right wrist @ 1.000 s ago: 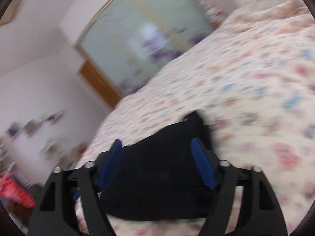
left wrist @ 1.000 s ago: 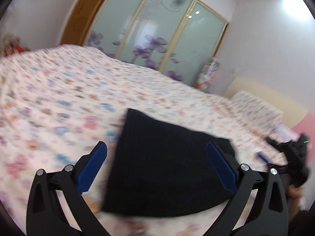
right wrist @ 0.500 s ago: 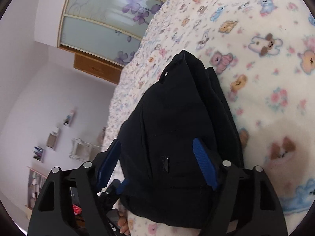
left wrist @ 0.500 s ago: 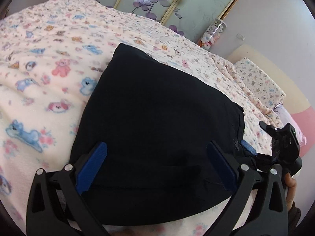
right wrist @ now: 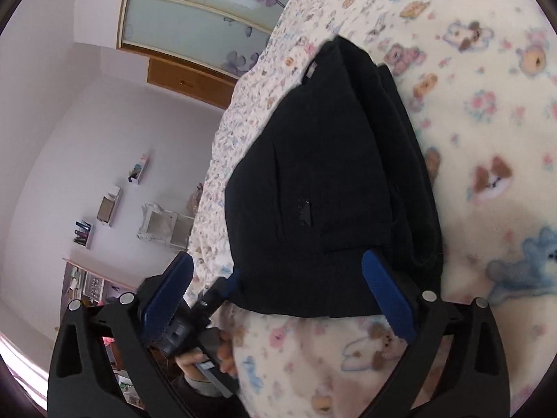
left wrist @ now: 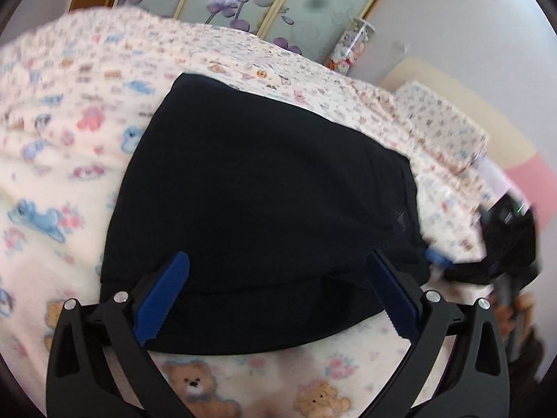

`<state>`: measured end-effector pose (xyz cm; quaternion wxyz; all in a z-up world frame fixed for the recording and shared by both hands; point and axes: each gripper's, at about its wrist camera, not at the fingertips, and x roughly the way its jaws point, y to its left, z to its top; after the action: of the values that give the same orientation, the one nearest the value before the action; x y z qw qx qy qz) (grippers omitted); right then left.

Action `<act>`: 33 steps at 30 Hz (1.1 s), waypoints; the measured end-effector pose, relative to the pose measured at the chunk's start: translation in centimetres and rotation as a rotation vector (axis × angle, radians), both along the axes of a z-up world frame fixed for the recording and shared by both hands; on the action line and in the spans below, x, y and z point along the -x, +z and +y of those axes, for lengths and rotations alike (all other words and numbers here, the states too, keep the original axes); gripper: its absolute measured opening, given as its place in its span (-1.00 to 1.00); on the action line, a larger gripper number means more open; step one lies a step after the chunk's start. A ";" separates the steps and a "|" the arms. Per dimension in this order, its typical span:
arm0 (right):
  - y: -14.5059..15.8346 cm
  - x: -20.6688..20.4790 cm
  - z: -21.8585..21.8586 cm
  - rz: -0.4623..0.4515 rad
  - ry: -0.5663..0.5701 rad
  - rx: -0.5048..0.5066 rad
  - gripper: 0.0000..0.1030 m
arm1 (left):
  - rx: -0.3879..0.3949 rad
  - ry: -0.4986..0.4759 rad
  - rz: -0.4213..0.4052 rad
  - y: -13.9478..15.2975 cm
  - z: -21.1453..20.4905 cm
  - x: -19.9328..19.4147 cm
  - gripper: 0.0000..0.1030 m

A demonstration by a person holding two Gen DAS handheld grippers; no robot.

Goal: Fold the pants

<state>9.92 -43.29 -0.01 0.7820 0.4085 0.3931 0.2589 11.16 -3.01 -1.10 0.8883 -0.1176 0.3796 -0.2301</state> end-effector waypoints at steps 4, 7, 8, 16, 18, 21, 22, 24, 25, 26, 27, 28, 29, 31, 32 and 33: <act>4.4 -0.4 -0.9 -0.121 -0.131 0.169 0.92 | -0.053 -0.003 -0.020 -0.2 -0.7 0.3 0.97; 4.0 -3.1 -1.1 -0.046 -0.144 0.219 0.91 | -0.029 -0.005 -0.013 -0.1 -0.3 0.1 0.97; 3.3 -4.3 -1.2 -0.011 -0.148 0.222 0.91 | -0.028 -0.005 -0.013 -0.1 -0.1 0.0 0.97; -1.2 -6.2 -1.5 0.135 -0.061 0.228 0.80 | 0.000 -0.012 -0.017 -0.3 0.2 0.4 0.97; -1.3 -6.4 -1.4 0.129 -0.024 0.230 0.80 | -0.002 -0.011 -0.018 -0.3 0.2 0.4 0.97; -2.1 -6.9 -1.2 0.113 0.058 0.177 0.81 | -0.027 -0.006 -0.022 -0.3 0.1 0.5 0.97; -2.5 -7.0 -1.4 0.102 0.079 0.154 0.81 | -0.033 -0.004 -0.025 -0.3 0.2 0.5 0.97; -2.9 -7.5 -1.5 0.081 0.097 0.128 0.81 | -0.037 -0.002 -0.025 -0.3 0.1 0.6 0.97; -3.1 -7.5 -1.7 0.057 0.102 0.108 0.81 | -0.034 -0.002 -0.026 -0.3 0.1 0.6 0.97; -3.2 -7.5 -1.8 0.038 0.100 0.089 0.81 | -0.032 -0.002 -0.026 -0.3 0.0 0.6 0.97; -3.2 -7.4 -2.0 0.025 0.099 0.073 0.81 | -0.032 -0.002 -0.026 -0.3 0.0 0.6 0.97; -3.1 -7.2 -2.1 0.008 0.100 0.054 0.81 | -0.035 -0.001 -0.026 -0.3 0.0 0.6 0.97; -2.9 -7.1 -2.1 -0.005 0.105 0.041 0.81 | -0.036 0.000 -0.026 -0.3 0.0 0.6 0.97; -2.4 -6.7 -1.9 -0.030 0.118 0.029 0.81 | -0.038 0.001 -0.024 -0.3 0.0 0.7 0.97; -1.9 -6.4 -1.8 -0.044 0.129 0.025 0.81 | -0.038 0.002 -0.024 -0.3 0.0 0.7 0.97; -1.5 -6.3 -1.5 -0.056 0.135 0.028 0.81 | -0.038 0.004 -0.023 -0.3 0.0 0.6 0.97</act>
<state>16.20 -44.80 -1.51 0.7791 0.3627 0.4014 0.3169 10.53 -3.01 -1.38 0.8951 -0.0987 0.3734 -0.2226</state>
